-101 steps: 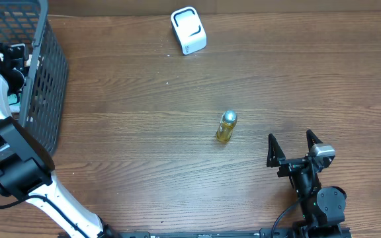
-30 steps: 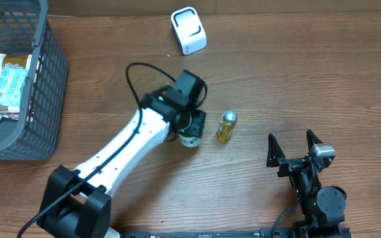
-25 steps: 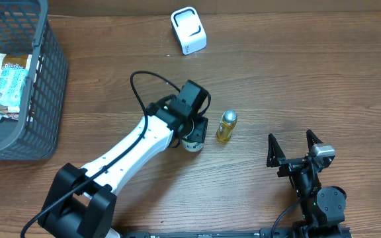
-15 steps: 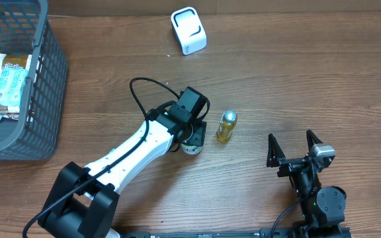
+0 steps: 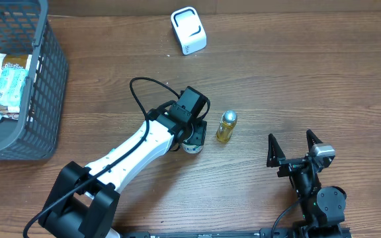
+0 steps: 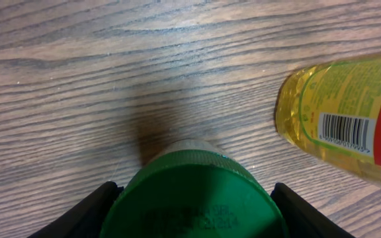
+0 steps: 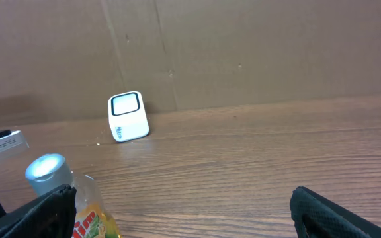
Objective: Scan the item barcode
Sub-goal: 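Carry the green-capped item with the left gripper toward the scanner, then set the green-capped jar upright beside the yellow bottle and release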
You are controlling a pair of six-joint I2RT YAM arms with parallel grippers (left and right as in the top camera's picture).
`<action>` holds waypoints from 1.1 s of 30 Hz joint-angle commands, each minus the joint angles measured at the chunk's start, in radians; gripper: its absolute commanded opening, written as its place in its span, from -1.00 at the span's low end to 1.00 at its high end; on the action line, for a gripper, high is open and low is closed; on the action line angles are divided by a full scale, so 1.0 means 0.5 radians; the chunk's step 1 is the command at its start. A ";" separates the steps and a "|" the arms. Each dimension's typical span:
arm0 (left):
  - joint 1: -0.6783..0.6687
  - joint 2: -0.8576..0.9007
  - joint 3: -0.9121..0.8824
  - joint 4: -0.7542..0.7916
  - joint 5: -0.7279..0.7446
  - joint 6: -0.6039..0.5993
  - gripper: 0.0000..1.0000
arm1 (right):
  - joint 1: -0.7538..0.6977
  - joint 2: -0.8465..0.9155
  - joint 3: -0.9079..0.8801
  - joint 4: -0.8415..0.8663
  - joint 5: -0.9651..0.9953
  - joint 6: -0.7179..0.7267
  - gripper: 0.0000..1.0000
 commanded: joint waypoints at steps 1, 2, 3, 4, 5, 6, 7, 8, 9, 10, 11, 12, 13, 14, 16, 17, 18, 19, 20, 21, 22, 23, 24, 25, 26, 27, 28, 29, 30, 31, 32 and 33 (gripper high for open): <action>-0.030 0.043 -0.009 0.004 -0.018 -0.027 0.02 | -0.007 -0.011 -0.021 0.011 -0.011 -0.014 1.00; -0.036 0.043 -0.009 0.005 -0.018 -0.027 0.04 | -0.007 -0.011 -0.021 0.011 -0.011 -0.014 1.00; -0.038 0.043 -0.009 0.005 -0.024 -0.027 0.08 | -0.007 -0.011 -0.021 0.012 -0.011 -0.014 1.00; -0.040 0.043 -0.009 0.005 -0.031 -0.027 0.15 | -0.007 -0.011 -0.021 0.011 -0.011 -0.014 1.00; -0.040 0.043 -0.009 0.006 -0.031 -0.027 0.22 | -0.007 -0.011 -0.021 0.011 -0.011 -0.014 1.00; -0.040 0.043 -0.009 0.006 -0.031 -0.027 0.25 | -0.007 -0.011 -0.021 0.011 -0.011 -0.014 1.00; -0.040 0.043 -0.009 0.006 -0.031 -0.027 0.27 | -0.007 -0.011 -0.021 0.011 -0.011 -0.014 1.00; -0.040 0.043 -0.009 0.006 -0.031 -0.027 0.33 | -0.007 -0.011 -0.021 0.011 -0.011 -0.014 1.00; -0.040 0.043 -0.009 0.005 -0.032 -0.027 0.43 | -0.007 -0.011 -0.021 0.011 -0.011 -0.014 1.00; -0.040 0.043 -0.009 0.006 -0.031 -0.027 0.52 | -0.007 -0.011 -0.021 0.011 -0.011 -0.014 1.00; -0.040 0.043 -0.009 0.006 -0.031 -0.027 0.60 | -0.007 -0.011 -0.021 0.011 -0.011 -0.014 1.00; -0.040 0.043 -0.009 0.006 -0.032 -0.027 0.69 | -0.007 -0.011 -0.021 0.011 -0.011 -0.014 1.00; -0.040 0.043 -0.009 0.006 -0.032 -0.027 0.96 | -0.007 -0.011 -0.021 0.011 -0.011 -0.014 1.00; -0.040 0.043 -0.009 0.005 -0.031 -0.027 1.00 | -0.007 -0.011 -0.021 0.011 -0.011 -0.014 1.00; -0.040 0.043 -0.007 0.006 -0.031 -0.020 1.00 | -0.007 -0.011 -0.021 0.011 -0.011 -0.014 1.00; -0.040 0.040 -0.001 0.007 -0.032 -0.013 1.00 | -0.007 -0.011 -0.021 0.011 -0.011 -0.014 1.00; -0.039 0.035 0.011 0.005 -0.039 -0.011 0.99 | -0.007 -0.011 -0.021 0.011 -0.011 -0.014 1.00; -0.034 0.024 0.027 0.004 -0.050 -0.011 0.99 | -0.007 -0.011 -0.021 0.011 -0.011 -0.014 1.00; -0.028 0.011 0.046 0.004 -0.056 -0.011 0.99 | -0.007 -0.011 -0.021 0.011 -0.011 -0.014 1.00; -0.021 -0.010 0.071 0.001 -0.056 -0.011 0.99 | -0.007 -0.011 -0.021 0.011 -0.011 -0.014 1.00; -0.014 -0.027 0.095 -0.005 -0.059 -0.011 0.99 | -0.007 -0.011 -0.021 0.011 -0.011 -0.014 1.00; -0.008 -0.047 0.128 -0.025 -0.065 -0.011 1.00 | -0.007 -0.011 -0.021 0.011 -0.011 -0.014 1.00; -0.001 -0.060 0.159 -0.050 -0.078 -0.010 1.00 | -0.007 -0.011 -0.021 0.011 -0.011 -0.014 1.00; 0.007 -0.078 0.199 -0.090 -0.086 -0.001 0.99 | -0.007 -0.011 -0.021 0.011 -0.011 -0.014 1.00; 0.018 -0.091 0.239 -0.137 -0.100 0.005 1.00 | -0.007 -0.011 -0.021 0.011 -0.011 -0.014 1.00; 0.029 -0.101 0.275 -0.185 -0.119 0.004 0.99 | -0.007 -0.011 -0.021 0.011 -0.011 -0.014 1.00; 0.042 -0.114 0.315 -0.240 -0.138 0.005 1.00 | -0.007 -0.011 -0.021 0.011 -0.011 -0.014 1.00; 0.056 -0.127 0.346 -0.284 -0.143 0.013 1.00 | -0.007 -0.011 -0.021 0.011 -0.011 -0.014 1.00; 0.076 -0.144 0.377 -0.323 -0.140 0.030 0.99 | -0.007 -0.011 -0.021 0.011 -0.011 -0.014 1.00; 0.097 -0.162 0.399 -0.350 -0.135 0.035 0.99 | -0.007 -0.011 -0.021 0.011 -0.011 -0.014 1.00; 0.125 -0.185 0.419 -0.373 -0.133 0.034 0.99 | -0.007 -0.011 -0.021 0.011 -0.011 -0.014 1.00; 0.151 -0.207 0.433 -0.395 -0.124 0.034 0.99 | -0.007 -0.011 -0.021 0.011 -0.011 -0.014 1.00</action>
